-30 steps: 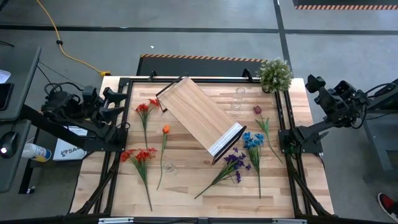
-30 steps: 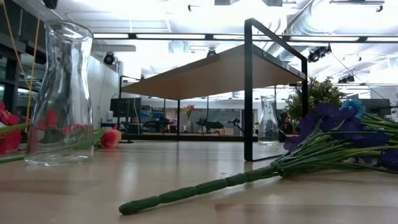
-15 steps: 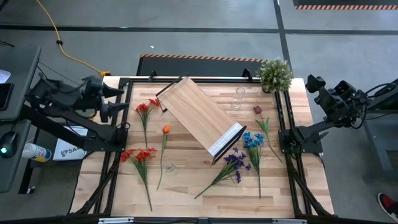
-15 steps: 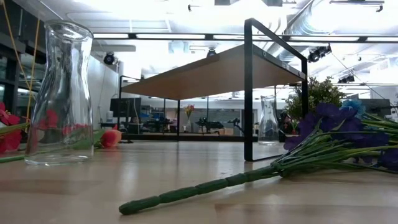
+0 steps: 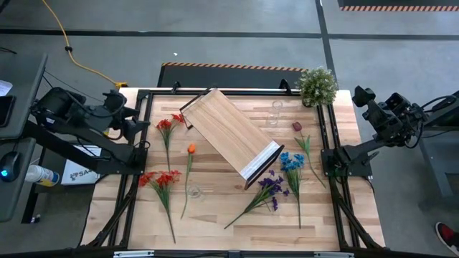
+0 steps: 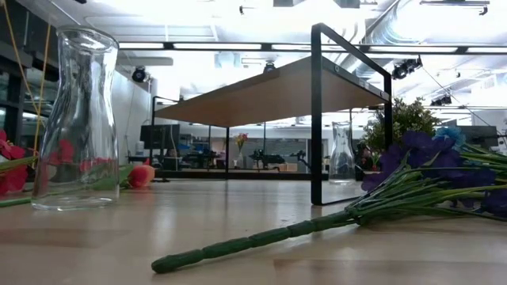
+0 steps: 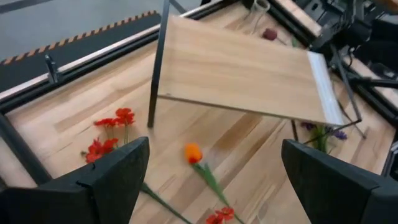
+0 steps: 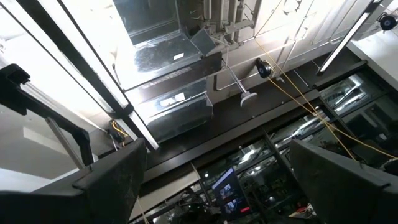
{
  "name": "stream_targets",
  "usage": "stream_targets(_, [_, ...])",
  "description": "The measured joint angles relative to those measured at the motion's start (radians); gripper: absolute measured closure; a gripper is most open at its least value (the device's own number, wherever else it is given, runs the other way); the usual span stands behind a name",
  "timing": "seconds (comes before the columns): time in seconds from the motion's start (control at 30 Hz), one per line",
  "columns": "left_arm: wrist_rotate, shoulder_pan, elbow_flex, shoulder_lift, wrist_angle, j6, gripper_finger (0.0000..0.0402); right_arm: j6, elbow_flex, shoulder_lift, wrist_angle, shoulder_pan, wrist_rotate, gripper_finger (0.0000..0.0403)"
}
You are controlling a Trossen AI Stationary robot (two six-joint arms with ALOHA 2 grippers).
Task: Pick and place flowers into a vace then onto a shelf
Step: Put the top orange flowers into the bottom transparent vase
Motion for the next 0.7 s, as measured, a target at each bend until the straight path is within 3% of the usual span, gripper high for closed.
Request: stream_targets(0.7, [0.047, 0.000, -0.096, 0.038, 0.003, -0.096, 0.0005, 0.002, 0.000, 0.000, 0.000, 0.000, 0.000, 0.0022])
